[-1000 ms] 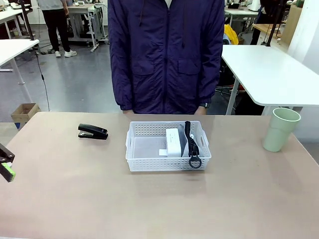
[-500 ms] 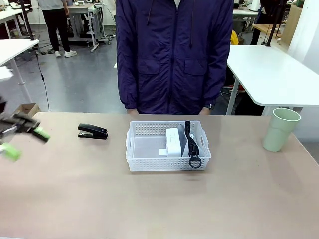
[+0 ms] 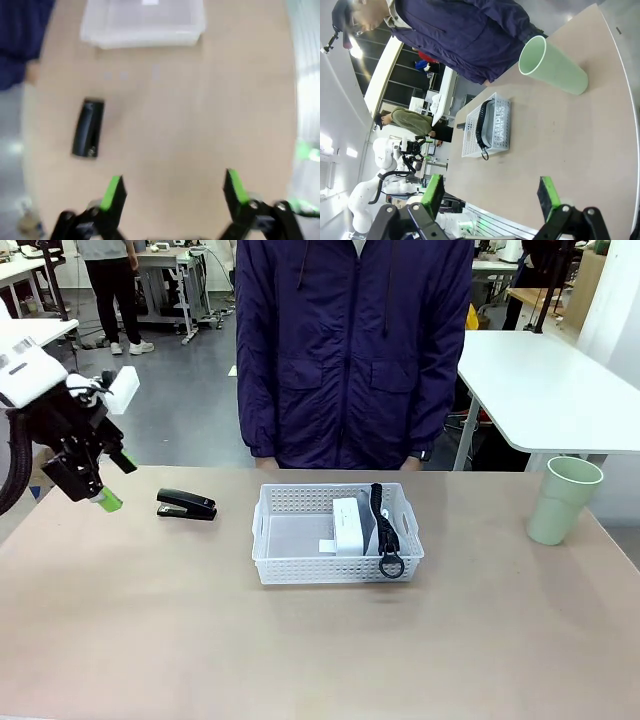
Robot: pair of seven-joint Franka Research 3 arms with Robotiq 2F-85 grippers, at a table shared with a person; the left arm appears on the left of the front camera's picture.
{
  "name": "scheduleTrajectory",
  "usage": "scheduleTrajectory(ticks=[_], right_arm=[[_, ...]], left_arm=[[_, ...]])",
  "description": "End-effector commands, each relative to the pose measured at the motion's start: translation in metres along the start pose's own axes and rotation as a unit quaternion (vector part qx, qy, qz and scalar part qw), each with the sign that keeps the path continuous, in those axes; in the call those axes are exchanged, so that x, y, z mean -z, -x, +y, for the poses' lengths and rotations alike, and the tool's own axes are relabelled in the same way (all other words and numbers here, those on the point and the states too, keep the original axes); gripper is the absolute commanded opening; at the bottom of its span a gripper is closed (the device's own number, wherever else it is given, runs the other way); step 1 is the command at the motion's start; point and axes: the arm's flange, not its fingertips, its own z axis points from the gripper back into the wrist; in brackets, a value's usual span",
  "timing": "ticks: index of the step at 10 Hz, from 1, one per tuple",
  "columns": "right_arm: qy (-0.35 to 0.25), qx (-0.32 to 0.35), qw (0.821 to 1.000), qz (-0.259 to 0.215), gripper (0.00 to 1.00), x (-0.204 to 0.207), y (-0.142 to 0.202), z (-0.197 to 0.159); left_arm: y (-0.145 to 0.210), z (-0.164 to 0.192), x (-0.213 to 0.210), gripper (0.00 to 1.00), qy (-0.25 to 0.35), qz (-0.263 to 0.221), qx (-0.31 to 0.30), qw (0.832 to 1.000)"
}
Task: Efficiently arrange items inside the basket to fit them all.
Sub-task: Pick up the Stapler and place it inside the Organizing basket.
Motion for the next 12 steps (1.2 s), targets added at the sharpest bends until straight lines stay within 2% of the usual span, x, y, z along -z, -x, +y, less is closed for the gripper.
scheduleTrajectory(ticks=[1,2,7,8,10,12], right_arm=[[0.001,-0.007,1.000,0.003,1.00,0.000,0.001,-0.001],[0.001,-0.007,1.000,0.003,1.00,0.000,0.001,-0.001],[0.001,-0.007,1.000,0.003,1.00,0.000,0.001,-0.001],[0.001,-0.007,1.000,0.003,1.00,0.000,0.001,-0.001],[0.001,-0.007,1.000,0.003,1.00,0.000,0.001,-0.001],[0.001,-0.007,1.000,0.003,1.00,0.000,0.001,-0.001]], left_arm=[[-0.003,-0.010,0.007,1.00,-0.014,-0.019,-0.035,0.999],[0.000,0.000,0.000,1.00,0.000,0.000,0.000,1.000],[-0.006,0.007,0.006,1.00,-0.018,-0.004,0.003,1.000],[-0.017,0.022,0.013,1.00,-0.038,0.012,0.057,0.998],[-0.032,0.059,0.031,1.00,-0.053,0.032,0.074,0.995],[-0.036,0.096,0.056,1.00,-0.018,0.053,0.061,0.997]])
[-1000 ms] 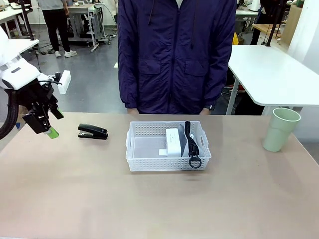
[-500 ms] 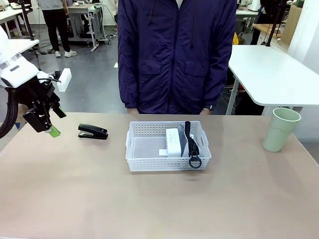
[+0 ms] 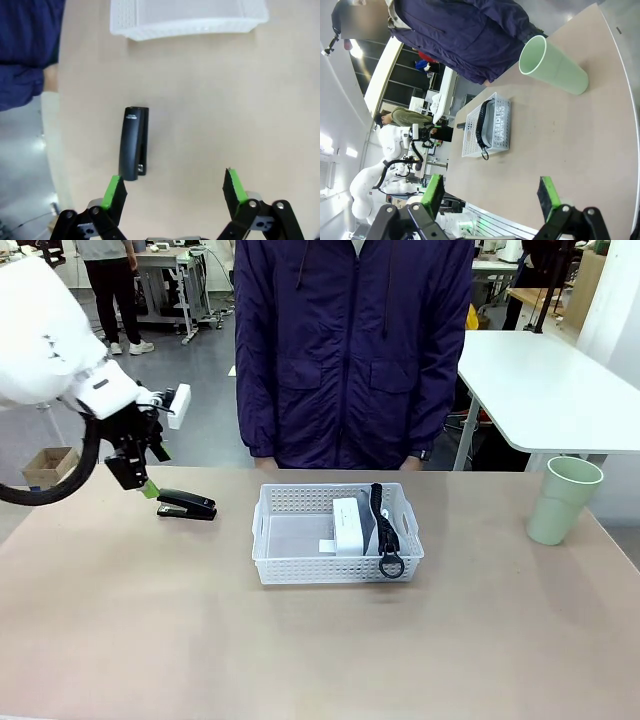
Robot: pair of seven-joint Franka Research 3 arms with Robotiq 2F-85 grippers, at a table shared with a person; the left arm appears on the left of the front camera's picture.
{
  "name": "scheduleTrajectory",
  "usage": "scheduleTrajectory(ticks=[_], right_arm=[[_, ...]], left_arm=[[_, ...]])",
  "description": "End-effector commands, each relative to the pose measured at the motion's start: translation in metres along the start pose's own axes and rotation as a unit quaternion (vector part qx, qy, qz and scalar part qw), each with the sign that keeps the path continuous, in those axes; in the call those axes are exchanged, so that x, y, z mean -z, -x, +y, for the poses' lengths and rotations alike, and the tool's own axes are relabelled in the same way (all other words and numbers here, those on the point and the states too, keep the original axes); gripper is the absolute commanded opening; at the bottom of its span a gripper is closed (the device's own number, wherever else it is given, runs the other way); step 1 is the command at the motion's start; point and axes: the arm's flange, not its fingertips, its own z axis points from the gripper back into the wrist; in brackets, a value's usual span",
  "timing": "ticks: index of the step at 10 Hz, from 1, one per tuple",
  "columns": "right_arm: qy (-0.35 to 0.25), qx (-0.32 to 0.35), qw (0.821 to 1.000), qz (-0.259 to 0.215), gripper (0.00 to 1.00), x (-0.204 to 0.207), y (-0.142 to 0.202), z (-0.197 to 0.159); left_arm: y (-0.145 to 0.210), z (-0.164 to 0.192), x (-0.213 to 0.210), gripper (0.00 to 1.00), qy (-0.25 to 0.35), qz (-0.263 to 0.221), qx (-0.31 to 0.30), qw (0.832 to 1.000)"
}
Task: Efficiently arrange items inside the basket to fit them all.
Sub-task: Pick up the Stapler and place it inside the Organizing basket.
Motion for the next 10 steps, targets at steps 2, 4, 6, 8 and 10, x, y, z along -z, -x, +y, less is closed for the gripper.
scheduleTrajectory(ticks=[2,4,6,8,10], right_arm=[[0.001,-0.008,1.000,0.002,1.00,-0.001,0.001,-0.001],[0.001,-0.008,1.000,0.002,1.00,-0.001,0.001,-0.001],[0.001,-0.008,1.000,0.002,1.00,-0.001,0.001,-0.001],[0.001,-0.008,1.000,0.002,1.00,-0.001,0.001,-0.001],[0.001,-0.008,1.000,0.002,1.00,-0.001,0.001,-0.001]], left_arm=[[0.000,0.054,0.039,1.00,0.041,0.047,-0.002,0.998],[0.004,0.071,0.077,1.00,0.067,0.054,0.010,0.996],[0.005,0.076,0.112,1.00,0.059,0.081,0.018,0.995],[0.010,0.078,0.134,1.00,0.061,0.108,0.015,0.992],[0.013,0.077,0.150,1.00,0.077,0.110,0.018,0.991]])
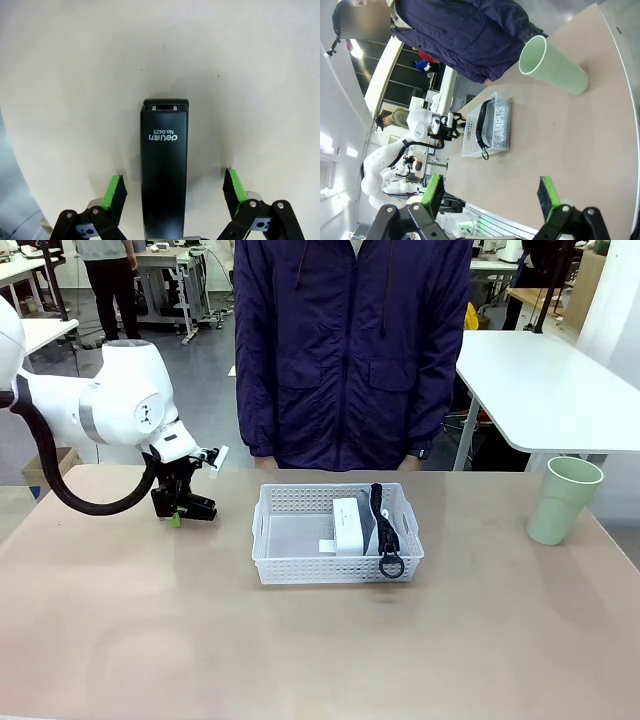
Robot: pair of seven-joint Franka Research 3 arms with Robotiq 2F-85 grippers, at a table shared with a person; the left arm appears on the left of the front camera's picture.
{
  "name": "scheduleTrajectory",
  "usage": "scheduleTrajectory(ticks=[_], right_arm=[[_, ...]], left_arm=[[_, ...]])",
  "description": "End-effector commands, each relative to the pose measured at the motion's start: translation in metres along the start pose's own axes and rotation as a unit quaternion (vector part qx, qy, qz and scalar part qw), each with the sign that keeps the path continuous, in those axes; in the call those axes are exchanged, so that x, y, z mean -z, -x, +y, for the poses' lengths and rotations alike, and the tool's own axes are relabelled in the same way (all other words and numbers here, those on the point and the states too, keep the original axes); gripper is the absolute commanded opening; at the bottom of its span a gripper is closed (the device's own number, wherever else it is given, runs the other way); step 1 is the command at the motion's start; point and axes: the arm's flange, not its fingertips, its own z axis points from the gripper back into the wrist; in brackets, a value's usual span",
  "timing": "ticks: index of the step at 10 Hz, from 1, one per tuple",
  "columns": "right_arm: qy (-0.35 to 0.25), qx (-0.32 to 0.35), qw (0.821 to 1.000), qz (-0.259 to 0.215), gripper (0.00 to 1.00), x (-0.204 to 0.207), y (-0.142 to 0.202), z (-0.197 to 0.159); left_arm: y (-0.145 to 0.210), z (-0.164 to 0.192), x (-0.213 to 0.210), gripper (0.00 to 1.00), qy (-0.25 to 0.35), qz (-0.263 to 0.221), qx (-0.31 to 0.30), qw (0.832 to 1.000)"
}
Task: Efficiently arrange items inside the basket to fit them all.
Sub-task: Pick up the Stapler and place it inside the Organizing basket.
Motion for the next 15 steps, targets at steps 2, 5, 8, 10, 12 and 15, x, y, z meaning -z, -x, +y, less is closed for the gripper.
scheduleTrajectory(ticks=[2,5,8,10,12,15], right_arm=[[0.002,-0.007,1.000,0.002,1.00,-0.0009,0.0007,-0.0013],[0.002,-0.007,1.000,0.002,1.00,-0.0009,0.0007,-0.0013],[0.002,-0.007,1.000,0.002,1.00,-0.0009,0.0007,-0.0013],[0.002,-0.007,1.000,0.002,1.00,-0.0009,0.0007,-0.0013],[0.002,-0.007,1.000,0.002,1.00,-0.0009,0.0007,-0.0013],[0.002,-0.007,1.000,0.002,1.00,-0.0009,0.0007,-0.0013]], left_arm=[[-0.0031,0.0048,0.0043,1.00,0.005,0.005,-0.006,1.000],[-0.0072,0.0055,0.0095,0.46,0.011,0.015,-0.004,1.000],[-0.0083,0.0036,0.0083,0.00,0.010,0.011,-0.004,1.000],[-0.0096,0.0036,0.0082,0.18,0.012,0.012,-0.006,1.000],[-0.0106,0.0003,0.0068,0.00,0.012,0.013,-0.003,1.000],[-0.0043,-0.0025,0.0016,0.00,0.012,0.002,-0.009,1.000]])
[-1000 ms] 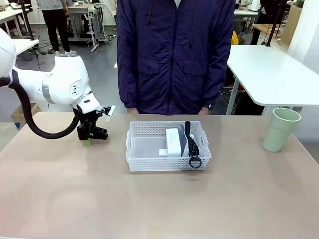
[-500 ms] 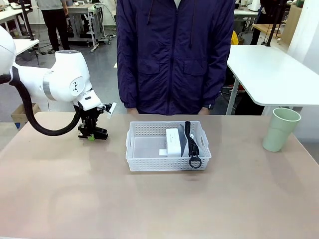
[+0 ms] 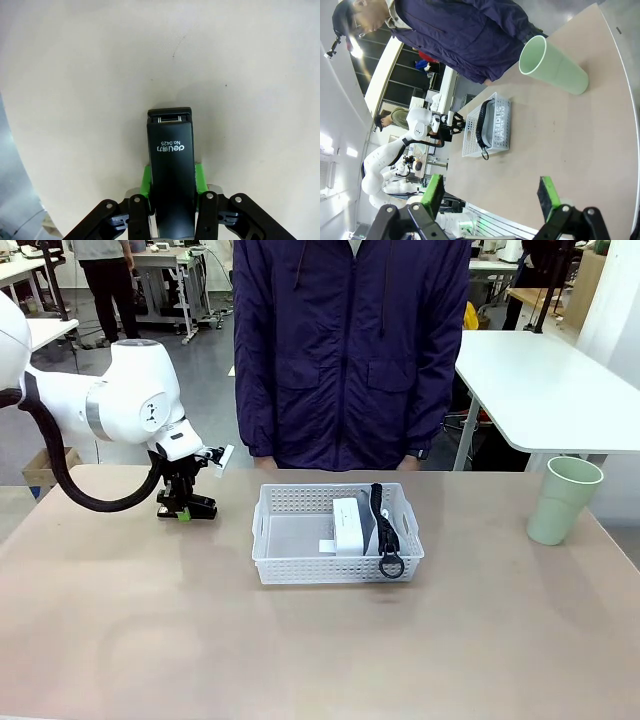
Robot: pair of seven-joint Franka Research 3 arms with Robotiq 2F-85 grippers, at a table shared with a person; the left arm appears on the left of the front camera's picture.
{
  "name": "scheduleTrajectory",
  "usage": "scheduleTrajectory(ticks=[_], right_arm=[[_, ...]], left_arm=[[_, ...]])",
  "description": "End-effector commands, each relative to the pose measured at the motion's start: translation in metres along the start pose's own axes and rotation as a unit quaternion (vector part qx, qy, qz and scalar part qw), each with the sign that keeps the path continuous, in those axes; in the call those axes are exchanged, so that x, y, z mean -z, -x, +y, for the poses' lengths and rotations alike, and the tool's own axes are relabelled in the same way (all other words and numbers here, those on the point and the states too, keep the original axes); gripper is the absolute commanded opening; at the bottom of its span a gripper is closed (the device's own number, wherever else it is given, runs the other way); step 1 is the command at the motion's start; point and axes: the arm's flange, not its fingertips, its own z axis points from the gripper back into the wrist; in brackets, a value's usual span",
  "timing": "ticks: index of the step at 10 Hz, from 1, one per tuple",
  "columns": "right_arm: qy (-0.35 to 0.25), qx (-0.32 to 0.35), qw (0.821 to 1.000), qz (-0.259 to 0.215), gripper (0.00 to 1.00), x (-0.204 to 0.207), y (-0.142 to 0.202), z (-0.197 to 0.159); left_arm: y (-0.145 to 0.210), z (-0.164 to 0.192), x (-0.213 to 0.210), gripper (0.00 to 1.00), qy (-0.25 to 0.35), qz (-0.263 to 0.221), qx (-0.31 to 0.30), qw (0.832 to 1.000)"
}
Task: Efficiently arrange items inside the basket to fit them all.
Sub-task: Pick up the Stapler and place it inside the Organizing basket.
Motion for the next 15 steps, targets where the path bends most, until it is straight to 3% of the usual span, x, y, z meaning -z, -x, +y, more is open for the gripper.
scheduleTrajectory(ticks=[1,3,5,9,12,14,15], right_arm=[[0.002,-0.007,1.000,0.002,1.00,-0.001,0.001,-0.001],[0.002,-0.007,1.000,0.002,1.00,-0.001,0.001,-0.001],[0.002,-0.007,1.000,0.002,1.00,-0.001,0.001,-0.001],[0.002,-0.007,1.000,0.002,1.00,-0.001,0.001,-0.001],[0.002,-0.007,1.000,0.002,1.00,-0.001,0.001,-0.001],[0.002,-0.007,1.000,0.002,1.00,-0.001,0.001,-0.001],[0.002,-0.007,1.000,0.002,1.00,-0.001,0.001,-0.001]], left_arm=[[0.006,-0.010,0.004,0.00,0.011,0.000,-0.014,1.000],[0.011,-0.013,-0.005,0.00,0.008,-0.010,-0.024,1.000],[0.014,-0.033,-0.043,0.00,0.005,-0.035,-0.054,0.998],[0.001,-0.120,-0.134,0.00,0.003,-0.078,-0.133,0.988],[-0.012,-0.186,-0.135,0.00,-0.034,-0.089,-0.185,0.978],[-0.010,-0.206,-0.126,0.00,-0.047,-0.126,-0.183,0.974],[-0.012,-0.186,-0.141,0.00,-0.023,-0.087,-0.179,0.980]])
